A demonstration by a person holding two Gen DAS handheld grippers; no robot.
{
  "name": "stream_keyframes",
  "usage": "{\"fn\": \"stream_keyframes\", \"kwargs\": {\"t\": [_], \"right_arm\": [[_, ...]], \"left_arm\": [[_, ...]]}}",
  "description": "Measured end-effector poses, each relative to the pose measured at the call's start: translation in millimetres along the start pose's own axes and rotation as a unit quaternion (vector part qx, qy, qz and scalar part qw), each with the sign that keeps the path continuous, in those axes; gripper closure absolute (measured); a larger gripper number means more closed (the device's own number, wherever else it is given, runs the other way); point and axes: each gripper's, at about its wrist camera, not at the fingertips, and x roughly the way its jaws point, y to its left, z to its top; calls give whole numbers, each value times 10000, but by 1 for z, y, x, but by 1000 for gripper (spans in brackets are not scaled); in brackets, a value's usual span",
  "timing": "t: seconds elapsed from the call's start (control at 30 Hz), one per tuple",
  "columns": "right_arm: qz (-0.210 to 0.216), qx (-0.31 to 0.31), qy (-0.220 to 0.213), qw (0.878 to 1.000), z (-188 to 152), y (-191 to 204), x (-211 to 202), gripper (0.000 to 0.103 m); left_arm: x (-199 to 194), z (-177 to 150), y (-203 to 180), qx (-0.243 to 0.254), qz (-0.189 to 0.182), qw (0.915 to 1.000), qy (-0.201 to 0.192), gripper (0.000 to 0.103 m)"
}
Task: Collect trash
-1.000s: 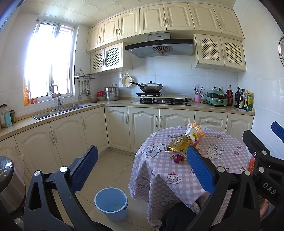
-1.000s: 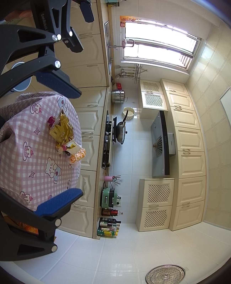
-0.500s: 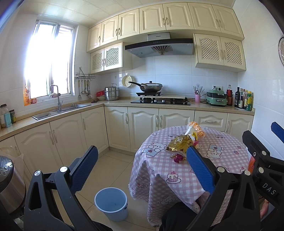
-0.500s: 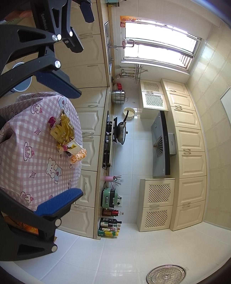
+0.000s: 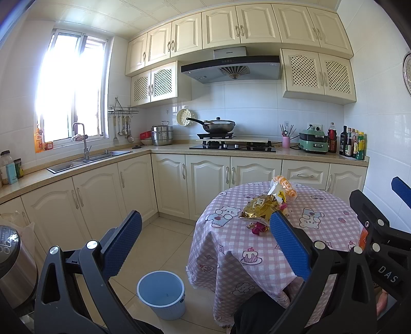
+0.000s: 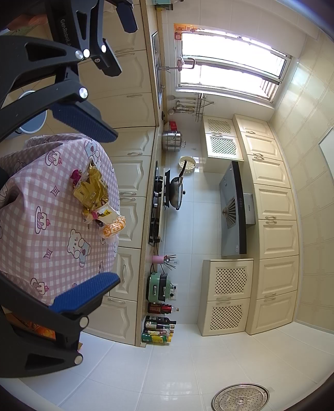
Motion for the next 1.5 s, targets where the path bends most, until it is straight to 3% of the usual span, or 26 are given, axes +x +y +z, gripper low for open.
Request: {"fn": "stream_keyframes", "kwargs": {"t": [0.83, 1.23, 1.5], "right_arm": [[15, -30, 101, 9999, -7, 11, 10, 4], [211, 292, 552, 9978, -12, -2, 64, 5], [-79, 402, 1027, 9939, -24, -15, 117, 5]], "left_arm": [[6, -3, 1, 4, 37, 10000, 71, 6], [51, -1, -3, 126, 93, 9986, 505, 6], [112, -2, -6, 119, -45, 9937, 1116, 6]]}}
